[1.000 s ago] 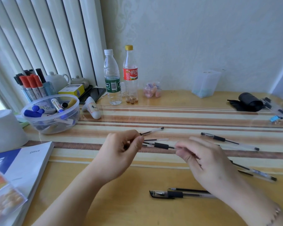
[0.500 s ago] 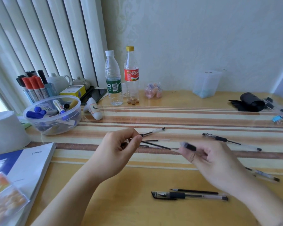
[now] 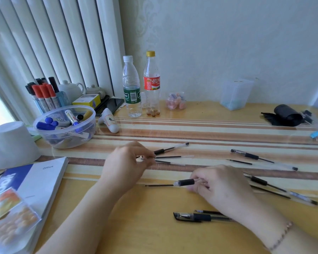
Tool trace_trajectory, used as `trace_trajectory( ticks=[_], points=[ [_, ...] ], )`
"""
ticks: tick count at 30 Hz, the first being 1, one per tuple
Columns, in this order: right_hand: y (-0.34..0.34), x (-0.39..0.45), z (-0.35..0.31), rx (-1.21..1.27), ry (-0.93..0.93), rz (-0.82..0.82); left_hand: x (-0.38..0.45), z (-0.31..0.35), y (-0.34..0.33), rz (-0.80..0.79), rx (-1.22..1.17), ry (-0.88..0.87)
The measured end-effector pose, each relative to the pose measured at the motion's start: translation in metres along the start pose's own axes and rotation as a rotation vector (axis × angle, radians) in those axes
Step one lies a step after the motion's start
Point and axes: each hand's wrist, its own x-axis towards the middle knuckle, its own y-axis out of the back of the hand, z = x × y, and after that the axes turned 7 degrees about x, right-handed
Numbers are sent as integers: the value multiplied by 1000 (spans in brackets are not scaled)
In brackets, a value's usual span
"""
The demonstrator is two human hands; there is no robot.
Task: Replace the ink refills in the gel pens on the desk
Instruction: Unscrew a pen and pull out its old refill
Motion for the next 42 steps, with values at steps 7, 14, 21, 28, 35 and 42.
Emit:
trace_trajectory(
  ticks=[7,14,21,28,35,42],
  points=[
    [0,-1,5,50,-20,54,4,2,-22,20,148,44],
    [2,-2,9,69,-77,89,4,3,-28,-16,253,-13],
    [12,-6,18,104,-91,112,2,7,-23,-7,274,-66],
    [24,-14,23,185,-124,176,0,16,-10,87,64,-187],
    [19,-13,31,146,-115,163,-2,17,-15,35,-46,-144],
    [15,-14,29,203,-58,183,-3,18,-15,8,-24,-139]
  ],
)
